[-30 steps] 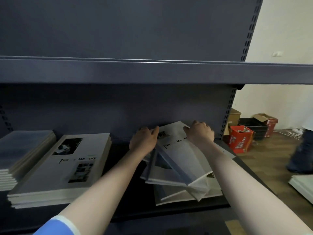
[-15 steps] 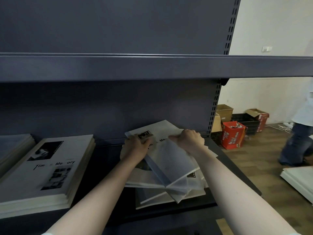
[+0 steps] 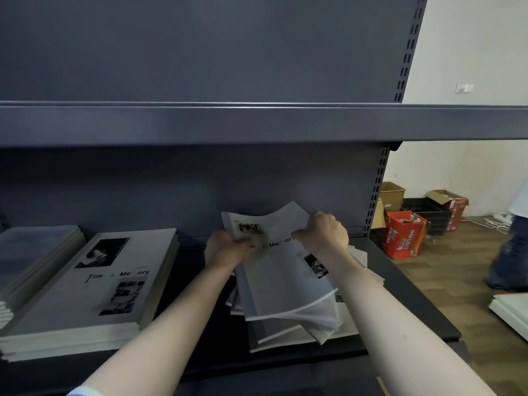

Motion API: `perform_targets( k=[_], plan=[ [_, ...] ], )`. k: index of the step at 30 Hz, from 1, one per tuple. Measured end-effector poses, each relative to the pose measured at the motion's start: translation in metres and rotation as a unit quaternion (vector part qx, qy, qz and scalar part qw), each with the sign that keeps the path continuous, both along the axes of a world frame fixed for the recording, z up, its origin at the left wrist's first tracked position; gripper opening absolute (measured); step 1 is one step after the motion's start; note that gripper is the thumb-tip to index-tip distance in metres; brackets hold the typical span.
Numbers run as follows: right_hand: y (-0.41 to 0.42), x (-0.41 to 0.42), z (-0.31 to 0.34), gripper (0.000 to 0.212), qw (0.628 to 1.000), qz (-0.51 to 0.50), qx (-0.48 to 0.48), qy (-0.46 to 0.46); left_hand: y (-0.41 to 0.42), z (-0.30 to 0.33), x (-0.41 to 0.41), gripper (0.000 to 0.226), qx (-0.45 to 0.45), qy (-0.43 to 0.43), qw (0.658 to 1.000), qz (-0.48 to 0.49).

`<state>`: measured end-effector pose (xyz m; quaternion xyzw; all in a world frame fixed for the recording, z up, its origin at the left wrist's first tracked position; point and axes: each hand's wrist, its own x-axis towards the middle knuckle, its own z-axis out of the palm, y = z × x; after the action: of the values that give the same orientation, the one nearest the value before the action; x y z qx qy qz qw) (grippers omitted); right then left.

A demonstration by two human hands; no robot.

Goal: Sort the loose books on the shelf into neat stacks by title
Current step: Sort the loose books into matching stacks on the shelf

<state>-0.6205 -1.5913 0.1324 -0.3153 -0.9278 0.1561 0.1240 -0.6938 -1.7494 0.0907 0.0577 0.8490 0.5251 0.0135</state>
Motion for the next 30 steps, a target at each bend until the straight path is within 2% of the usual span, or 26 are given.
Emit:
perform_targets(
  k=[3,11,23,30],
  plan=[
    [-0.012,-0.001,0.002,0.041,1.000,0.014,0.001,0.027,-0.014,0.003,-0.009,0.038,0.000,0.031,0.999,0.023],
    [-0.067,-0.016,0.013,0.041,0.997,0.041,-0.019,0.055,-0.065,0.022,-0.023,0.035,-0.039,0.093,0.992,0.069],
    [-0.169,-0.051,-0.007,0.043,0.994,0.104,-0.027,0.013,-0.175,0.010,-0.045,0.027,-0.062,0.099,0.988,0.098],
    [-0.213,-0.068,-0.029,0.041,0.992,0.113,-0.048,-0.005,-0.219,-0.001,-0.051,0.028,-0.088,0.062,0.988,0.109]
  ],
)
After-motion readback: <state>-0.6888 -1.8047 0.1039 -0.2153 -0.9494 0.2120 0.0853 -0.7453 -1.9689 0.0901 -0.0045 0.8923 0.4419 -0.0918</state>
